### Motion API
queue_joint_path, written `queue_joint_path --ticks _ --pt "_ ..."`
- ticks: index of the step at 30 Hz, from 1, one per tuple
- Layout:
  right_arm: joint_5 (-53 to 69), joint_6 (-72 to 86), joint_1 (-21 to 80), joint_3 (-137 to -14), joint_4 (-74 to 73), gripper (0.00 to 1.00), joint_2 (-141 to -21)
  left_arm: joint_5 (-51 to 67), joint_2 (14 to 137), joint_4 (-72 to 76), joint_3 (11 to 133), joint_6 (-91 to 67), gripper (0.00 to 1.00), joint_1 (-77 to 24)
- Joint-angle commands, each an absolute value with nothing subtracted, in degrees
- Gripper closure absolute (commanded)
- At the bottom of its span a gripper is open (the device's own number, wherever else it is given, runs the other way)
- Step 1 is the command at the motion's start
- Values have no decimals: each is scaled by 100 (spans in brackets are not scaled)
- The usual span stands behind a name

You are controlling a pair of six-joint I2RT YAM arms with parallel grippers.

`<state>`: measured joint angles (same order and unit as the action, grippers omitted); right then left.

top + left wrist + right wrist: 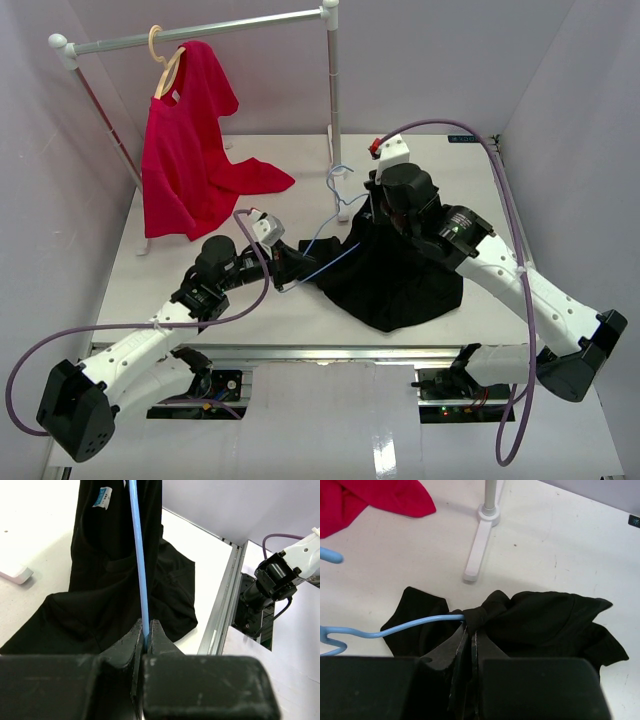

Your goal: Place the t-shirt on the hanger

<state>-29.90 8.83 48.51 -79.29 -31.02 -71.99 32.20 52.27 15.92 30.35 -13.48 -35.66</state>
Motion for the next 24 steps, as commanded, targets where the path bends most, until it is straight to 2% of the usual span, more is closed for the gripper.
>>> queue_joint_path --ticks 1,12,14,15,19,24 --pt "-2450 593 4921 -8254 -2906 92 -7281 3672 5368 2141 3063 -1183 100 -3639" --pt "-2127 345 5355 -7822 -2496 92 -7119 3709 5794 2989 2977 -1338 100 -3639" --pt "-2201 321 5385 -7801 -2518 89 -7100 3714 5705 3083 2845 -1321 100 -3636" --pt "-2212 304 5394 -7777 -2510 86 -7074 3703 5665 3139 2787 -1318 100 -3639" --pt "-2003 106 5439 -7626 -2436 56 -6882 3733 5513 3436 2534 -1378 100 -3639" --pt "-1729 -351 5453 -7728 -2700 38 -6598 3824 5511 3414 2491 -1357 100 -3639"
